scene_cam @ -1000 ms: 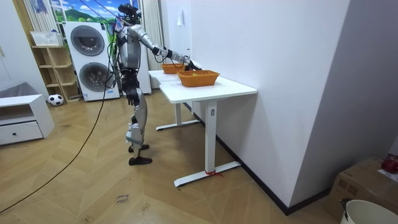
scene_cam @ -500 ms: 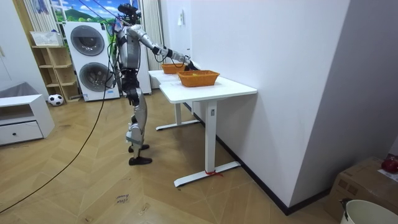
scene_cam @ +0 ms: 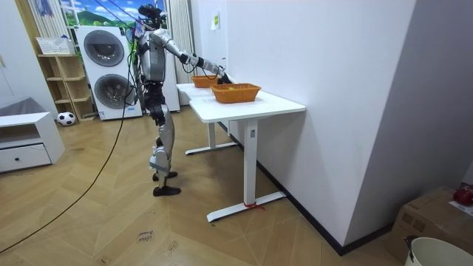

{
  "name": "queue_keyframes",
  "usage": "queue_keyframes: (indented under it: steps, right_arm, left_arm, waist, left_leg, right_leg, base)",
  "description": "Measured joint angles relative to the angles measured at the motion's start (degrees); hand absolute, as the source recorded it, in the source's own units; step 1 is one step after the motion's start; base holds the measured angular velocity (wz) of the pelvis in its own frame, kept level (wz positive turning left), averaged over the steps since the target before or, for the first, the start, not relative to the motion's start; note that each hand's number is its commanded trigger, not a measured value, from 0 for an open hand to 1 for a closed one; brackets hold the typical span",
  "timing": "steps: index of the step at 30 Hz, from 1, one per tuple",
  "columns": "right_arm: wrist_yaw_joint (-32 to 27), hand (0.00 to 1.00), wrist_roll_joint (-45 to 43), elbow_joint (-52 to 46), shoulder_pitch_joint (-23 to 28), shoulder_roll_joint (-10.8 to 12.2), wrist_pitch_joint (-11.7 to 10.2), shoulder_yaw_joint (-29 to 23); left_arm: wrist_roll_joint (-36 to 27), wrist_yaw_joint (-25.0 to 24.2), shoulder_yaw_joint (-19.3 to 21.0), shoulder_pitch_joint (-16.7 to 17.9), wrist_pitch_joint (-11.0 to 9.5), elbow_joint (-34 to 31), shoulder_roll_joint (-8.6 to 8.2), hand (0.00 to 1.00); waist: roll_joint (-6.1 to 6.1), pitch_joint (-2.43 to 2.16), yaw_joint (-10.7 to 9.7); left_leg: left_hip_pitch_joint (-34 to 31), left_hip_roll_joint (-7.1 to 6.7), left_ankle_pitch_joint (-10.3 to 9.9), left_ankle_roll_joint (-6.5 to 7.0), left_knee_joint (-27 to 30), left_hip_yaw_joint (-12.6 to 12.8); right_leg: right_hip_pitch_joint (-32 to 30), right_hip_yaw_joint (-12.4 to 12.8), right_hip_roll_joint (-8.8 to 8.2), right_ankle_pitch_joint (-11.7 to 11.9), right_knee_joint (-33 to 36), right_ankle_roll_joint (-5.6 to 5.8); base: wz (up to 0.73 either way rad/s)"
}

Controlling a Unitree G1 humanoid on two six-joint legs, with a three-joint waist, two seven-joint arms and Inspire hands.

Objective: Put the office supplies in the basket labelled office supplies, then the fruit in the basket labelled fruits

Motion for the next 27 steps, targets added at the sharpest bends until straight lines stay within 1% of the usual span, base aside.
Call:
queue_keyframes:
  steps: [15,17,18,19,22,27]
  right_arm:
    - [0.3,0.00,0.0,0.0,0.0,-0.1,0.0,0.1]
    - [0.4,0.86,0.0,0.0,0.0,-0.1,0.0,0.1]
    - [0.4,0.96,0.0,0.0,0.0,-0.1,0.0,0.1]
    - [0.3,1.00,0.0,0.0,0.0,-0.1,0.0,0.1]
    - [-0.3,1.00,-0.1,0.0,-0.1,-0.3,0.0,-0.1]
    - [-1.3,1.00,-0.1,0.0,-0.6,-1.2,0.0,-0.3]
  left_arm:
    - [0.0,0.2,0.0,-0.6,0.1,0.0,0.00,0.00]
    - [0.0,0.2,0.0,-0.6,0.2,0.0,0.00,0.00]
    - [0.0,0.2,0.0,-0.6,0.2,0.0,0.00,0.00]
    - [0.0,0.2,0.0,-0.6,0.4,0.0,0.00,0.00]
    - [-0.1,0.3,0.0,-0.7,0.6,0.0,0.00,0.00]
    - [-0.1,0.6,0.0,-0.8,0.7,0.0,0.00,0.00]
  waist:
    - [0.12,0.03,0.0]
    - [0.14,0.02,0.1]
    - [0.15,0.01,0.1]
    - [0.18,0.01,0.1]
    - [0.28,-0.10,0.1]
    - [0.37,-0.12,0.3]
  left_leg:
    - [0.1,0.02,0.0,0.00,0.0,0.0]
    - [0.1,0.02,0.0,0.00,0.0,0.0]
    - [0.1,0.02,0.0,0.00,0.0,0.0]
    - [0.1,0.02,0.0,0.00,0.0,0.0]
    - [0.1,0.02,0.0,0.00,0.0,0.0]
    - [0.2,0.02,0.0,0.00,0.0,0.0]
  right_leg:
    - [0.0,0.0,0.03,0.0,0.0,-0.01]
    - [0.0,0.0,0.02,0.0,0.0,-0.01]
    - [0.0,0.0,0.02,0.0,0.0,-0.01]
    - [0.0,0.0,0.03,0.0,0.0,-0.01]
    - [0.0,0.0,0.03,0.0,0.0,-0.01]
    - [0.1,0.0,0.03,0.0,-0.1,-0.01]
  base:
    - [0.00]
    - [0.00]
    - [0.00]
    - [0.00]
    - [0.00]
    - [0.00]
